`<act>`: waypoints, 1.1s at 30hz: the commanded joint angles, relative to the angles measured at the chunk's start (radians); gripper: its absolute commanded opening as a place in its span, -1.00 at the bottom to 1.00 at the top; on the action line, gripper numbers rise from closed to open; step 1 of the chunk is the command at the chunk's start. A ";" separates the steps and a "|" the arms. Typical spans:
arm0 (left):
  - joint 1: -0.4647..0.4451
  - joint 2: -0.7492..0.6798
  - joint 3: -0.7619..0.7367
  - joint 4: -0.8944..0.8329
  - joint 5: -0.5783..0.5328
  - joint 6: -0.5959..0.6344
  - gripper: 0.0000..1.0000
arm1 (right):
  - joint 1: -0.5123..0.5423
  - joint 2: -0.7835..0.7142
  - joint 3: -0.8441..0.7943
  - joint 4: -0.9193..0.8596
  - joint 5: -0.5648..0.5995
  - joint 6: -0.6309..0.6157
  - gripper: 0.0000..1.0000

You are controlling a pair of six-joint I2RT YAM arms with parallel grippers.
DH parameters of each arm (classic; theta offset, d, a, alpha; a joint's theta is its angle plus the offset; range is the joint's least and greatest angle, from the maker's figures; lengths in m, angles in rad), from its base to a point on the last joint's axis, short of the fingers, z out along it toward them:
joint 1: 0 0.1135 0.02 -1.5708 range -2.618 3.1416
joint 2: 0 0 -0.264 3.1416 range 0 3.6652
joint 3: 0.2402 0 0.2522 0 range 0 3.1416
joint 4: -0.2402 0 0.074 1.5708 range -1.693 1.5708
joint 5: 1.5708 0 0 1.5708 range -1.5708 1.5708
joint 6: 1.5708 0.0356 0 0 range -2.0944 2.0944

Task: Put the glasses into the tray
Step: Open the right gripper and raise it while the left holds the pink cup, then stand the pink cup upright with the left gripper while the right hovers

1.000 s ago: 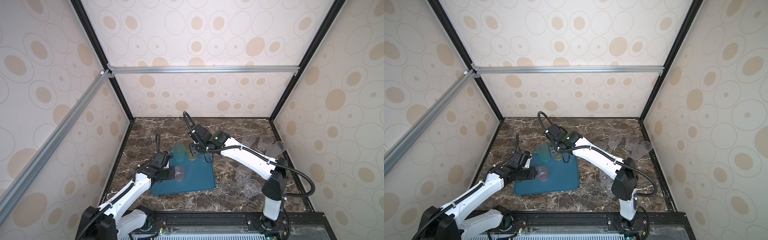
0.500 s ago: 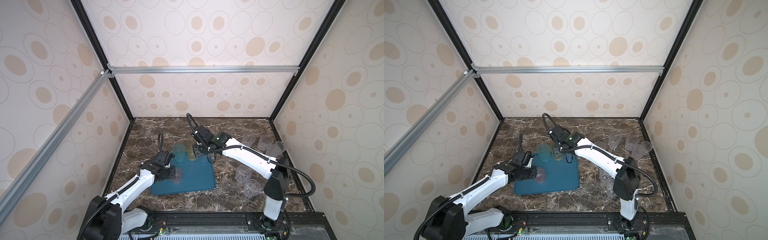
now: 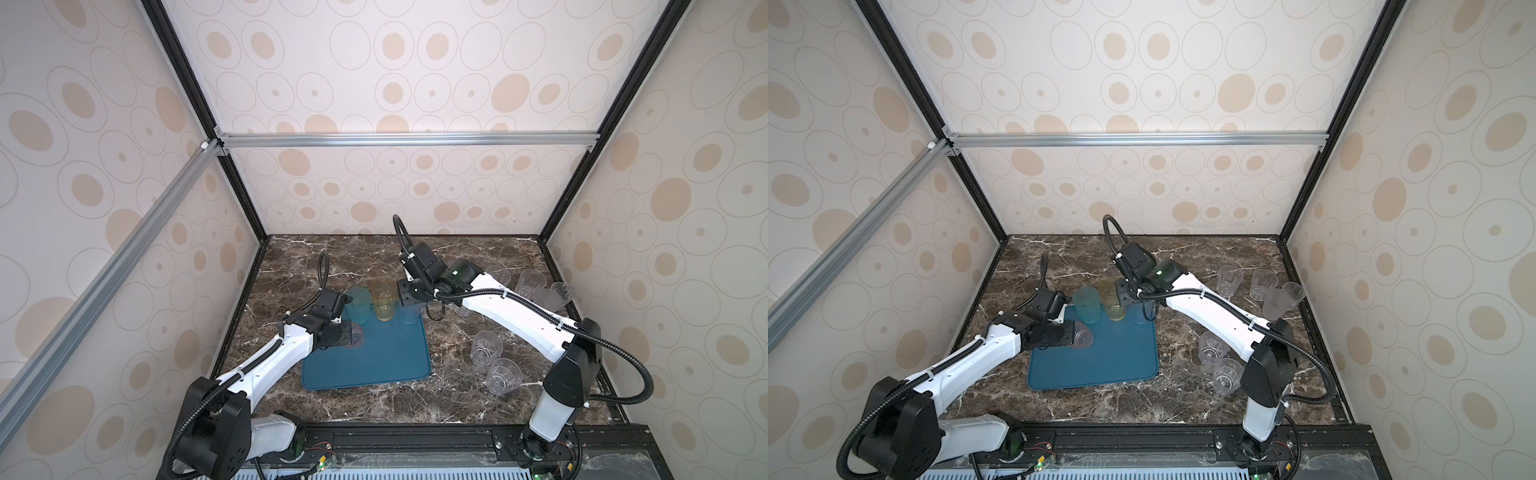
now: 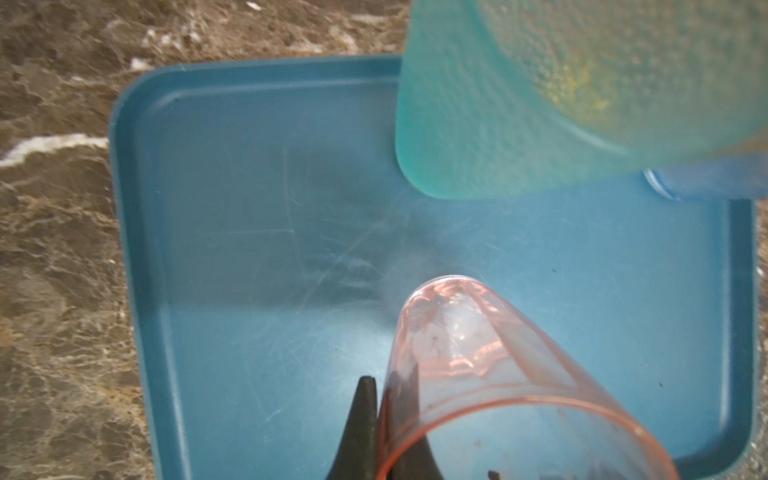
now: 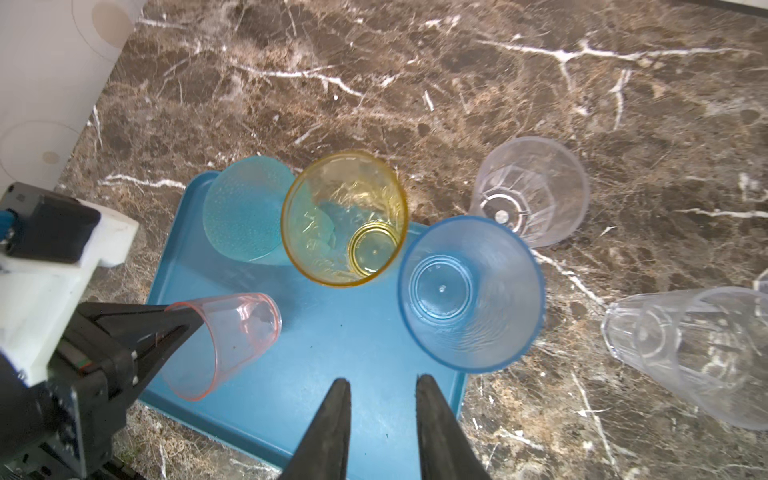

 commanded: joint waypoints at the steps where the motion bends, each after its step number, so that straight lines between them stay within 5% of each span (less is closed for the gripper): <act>1: 0.036 0.025 0.066 -0.061 -0.042 0.054 -1.00 | -0.030 -0.056 -0.036 0.007 -0.008 -0.012 -0.40; 25: 0.263 0.196 0.140 0.044 -0.120 0.177 -1.00 | -0.119 -0.095 -0.128 -0.001 -0.052 -0.025 -0.40; 33: 0.281 0.244 0.179 0.072 -0.083 0.195 -0.86 | -0.119 -0.067 -0.126 -0.024 -0.100 -0.010 -0.40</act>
